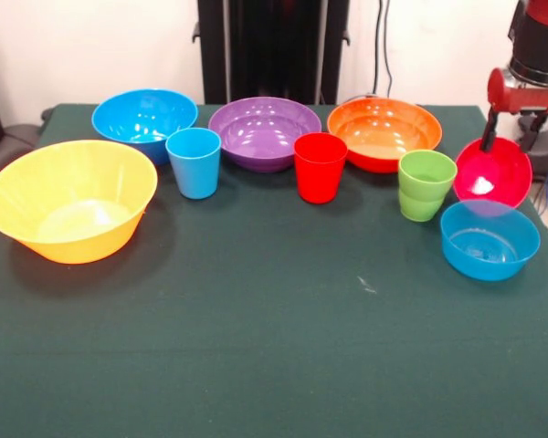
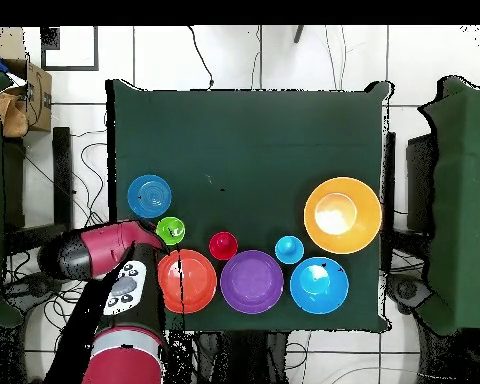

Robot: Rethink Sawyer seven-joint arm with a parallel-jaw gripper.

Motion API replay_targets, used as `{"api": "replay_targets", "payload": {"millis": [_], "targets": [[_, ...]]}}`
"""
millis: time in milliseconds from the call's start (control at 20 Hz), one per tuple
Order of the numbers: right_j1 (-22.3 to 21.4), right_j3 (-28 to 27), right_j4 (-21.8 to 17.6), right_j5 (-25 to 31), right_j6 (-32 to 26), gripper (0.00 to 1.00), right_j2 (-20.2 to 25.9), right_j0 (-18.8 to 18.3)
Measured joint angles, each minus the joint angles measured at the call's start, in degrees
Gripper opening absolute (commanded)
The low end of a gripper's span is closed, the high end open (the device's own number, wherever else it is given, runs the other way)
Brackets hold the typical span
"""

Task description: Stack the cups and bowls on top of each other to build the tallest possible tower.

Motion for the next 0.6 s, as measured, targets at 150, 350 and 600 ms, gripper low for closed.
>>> {"api": "replay_targets", "payload": {"millis": [150, 350, 600], "targets": [[0.0, 0.8, 0.0, 0.0, 0.0, 1.00, 0.9, -0.2], [0.0, 2.1, -0.2, 0.0, 0.0, 1.00, 1.8, -0.7], [0.5, 3.1, -1.7, 0.0, 0.0, 1.00, 2.3, -1.1]]}}
